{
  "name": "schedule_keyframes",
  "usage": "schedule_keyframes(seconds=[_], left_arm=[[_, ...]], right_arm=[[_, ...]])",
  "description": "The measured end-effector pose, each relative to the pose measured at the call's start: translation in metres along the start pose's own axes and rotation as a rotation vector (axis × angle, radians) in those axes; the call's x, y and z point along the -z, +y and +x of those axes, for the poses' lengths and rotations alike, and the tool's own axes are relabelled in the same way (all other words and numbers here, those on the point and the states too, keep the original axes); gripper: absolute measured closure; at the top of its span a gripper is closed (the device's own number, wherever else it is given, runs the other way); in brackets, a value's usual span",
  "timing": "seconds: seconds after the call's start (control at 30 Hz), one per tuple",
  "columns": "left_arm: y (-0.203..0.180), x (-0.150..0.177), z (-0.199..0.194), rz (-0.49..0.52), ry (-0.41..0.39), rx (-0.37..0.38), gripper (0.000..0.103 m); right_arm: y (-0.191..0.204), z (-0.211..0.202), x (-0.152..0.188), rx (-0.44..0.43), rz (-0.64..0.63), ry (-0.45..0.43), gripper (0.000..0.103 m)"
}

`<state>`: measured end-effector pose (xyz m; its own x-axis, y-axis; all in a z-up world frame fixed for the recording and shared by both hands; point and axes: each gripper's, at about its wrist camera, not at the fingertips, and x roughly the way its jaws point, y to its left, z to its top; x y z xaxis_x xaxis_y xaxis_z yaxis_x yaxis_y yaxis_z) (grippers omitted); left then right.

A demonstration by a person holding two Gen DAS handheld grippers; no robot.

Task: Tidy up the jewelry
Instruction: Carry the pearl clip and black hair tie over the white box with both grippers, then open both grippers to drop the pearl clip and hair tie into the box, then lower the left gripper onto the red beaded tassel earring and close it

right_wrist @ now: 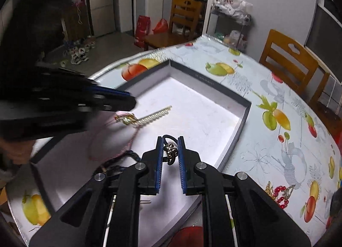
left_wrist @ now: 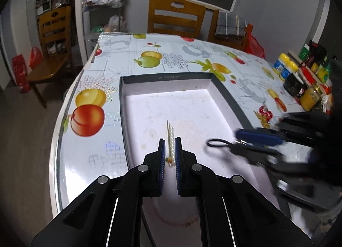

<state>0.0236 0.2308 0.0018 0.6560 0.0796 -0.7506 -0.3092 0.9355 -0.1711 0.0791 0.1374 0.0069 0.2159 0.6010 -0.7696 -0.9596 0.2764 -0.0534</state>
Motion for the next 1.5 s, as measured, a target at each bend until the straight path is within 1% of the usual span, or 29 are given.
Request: schedule_keyframes(seconds=[0.13,0.2,0.27,0.33,0.4,0.43,0.47,0.57,0.6,0.67,0.83,0.93,1.03,1.13,1.3,1.33,1.37,1.43,1.5], left_arm=[[-0.003,0.008,-0.008,-0.004,-0.013,0.011,0.091],[-0.005,0.010,-0.009,-0.002,-0.015,0.016,0.091],[-0.008,0.011,-0.010,0.003,-0.019,0.012,0.091],[-0.010,0.010,-0.011,0.001,-0.025,0.014,0.090],[-0.011,0.011,-0.012,-0.001,-0.026,0.011,0.088],[-0.011,0.011,-0.012,-0.002,-0.028,0.011,0.080],[-0.012,0.012,-0.014,-0.002,-0.035,0.010,0.070],[-0.016,0.012,-0.016,0.004,-0.049,0.003,0.056],[-0.017,0.012,-0.017,0.008,-0.051,-0.001,0.055],[-0.022,0.011,-0.018,0.014,-0.053,-0.004,0.054],[-0.036,0.012,-0.016,0.033,-0.046,-0.004,0.052],[-0.046,0.011,-0.013,0.047,-0.041,-0.001,0.052],[-0.060,0.011,-0.011,0.063,-0.035,0.011,0.052],[-0.077,0.012,-0.007,0.094,-0.024,0.016,0.052],[-0.104,0.014,0.000,0.135,-0.007,0.026,0.051],[-0.112,0.014,0.002,0.148,-0.004,0.026,0.043],[-0.119,0.015,0.003,0.160,-0.007,0.024,0.032],[-0.137,0.017,0.005,0.201,-0.021,0.018,0.028],[-0.155,0.018,0.009,0.240,-0.010,0.025,0.028]], right_arm=[[0.001,0.010,0.005,-0.014,0.000,0.029,0.090],[0.003,0.011,0.008,-0.023,0.001,0.032,0.084],[0.003,0.007,0.010,-0.030,0.004,0.013,0.075],[0.003,-0.002,0.012,-0.047,0.014,-0.016,0.074],[0.001,-0.012,0.015,-0.044,0.017,-0.044,0.068],[-0.001,-0.018,0.018,-0.044,0.024,-0.057,0.060],[-0.004,-0.024,0.022,-0.044,0.030,-0.073,0.056],[-0.016,-0.038,0.034,-0.033,0.058,-0.092,0.055],[-0.022,-0.042,0.039,-0.030,0.070,-0.096,0.055],[-0.030,-0.050,0.048,-0.018,0.088,-0.107,0.046],[-0.054,-0.073,0.080,0.018,0.130,-0.131,0.037],[-0.070,-0.084,0.099,0.046,0.158,-0.132,0.036],[-0.086,-0.094,0.118,0.072,0.190,-0.133,0.029],[-0.103,-0.104,0.138,0.096,0.229,-0.133,0.029],[-0.127,-0.112,0.162,0.129,0.284,-0.135,0.028],[-0.130,-0.113,0.166,0.135,0.291,-0.135,0.028],[-0.134,-0.114,0.168,0.146,0.297,-0.133,0.027],[-0.140,-0.114,0.174,0.180,0.308,-0.128,0.027],[-0.147,-0.114,0.180,0.188,0.333,-0.116,0.027]])
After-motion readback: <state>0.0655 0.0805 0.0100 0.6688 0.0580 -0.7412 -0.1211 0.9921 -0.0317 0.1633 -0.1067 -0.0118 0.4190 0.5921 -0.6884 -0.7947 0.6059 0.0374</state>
